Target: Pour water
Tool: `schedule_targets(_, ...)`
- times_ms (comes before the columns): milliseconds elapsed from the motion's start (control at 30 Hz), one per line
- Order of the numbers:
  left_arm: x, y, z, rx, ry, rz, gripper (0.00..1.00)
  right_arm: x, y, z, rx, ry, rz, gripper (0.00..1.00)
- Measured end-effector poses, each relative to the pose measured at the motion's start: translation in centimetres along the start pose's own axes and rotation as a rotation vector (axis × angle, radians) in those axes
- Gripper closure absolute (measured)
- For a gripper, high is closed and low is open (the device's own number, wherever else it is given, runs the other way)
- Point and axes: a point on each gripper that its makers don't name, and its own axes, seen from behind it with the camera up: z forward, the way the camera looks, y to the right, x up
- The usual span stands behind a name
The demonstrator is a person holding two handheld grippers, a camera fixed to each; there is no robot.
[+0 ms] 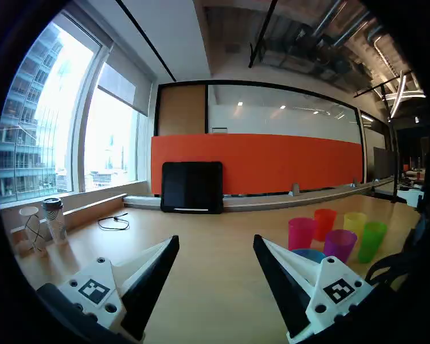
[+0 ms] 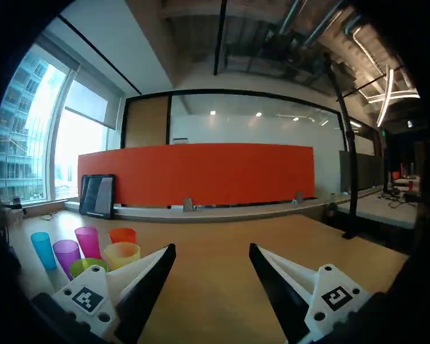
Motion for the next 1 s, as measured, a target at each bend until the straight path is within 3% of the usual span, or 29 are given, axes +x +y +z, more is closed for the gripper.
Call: schedule_targets(1000, 0.01, 0.00, 0.01, 0.000, 0.000, 0.000, 0.04, -0.05, -0.48, -0.29, 0.006, -0.005, -0.021, 0.01)
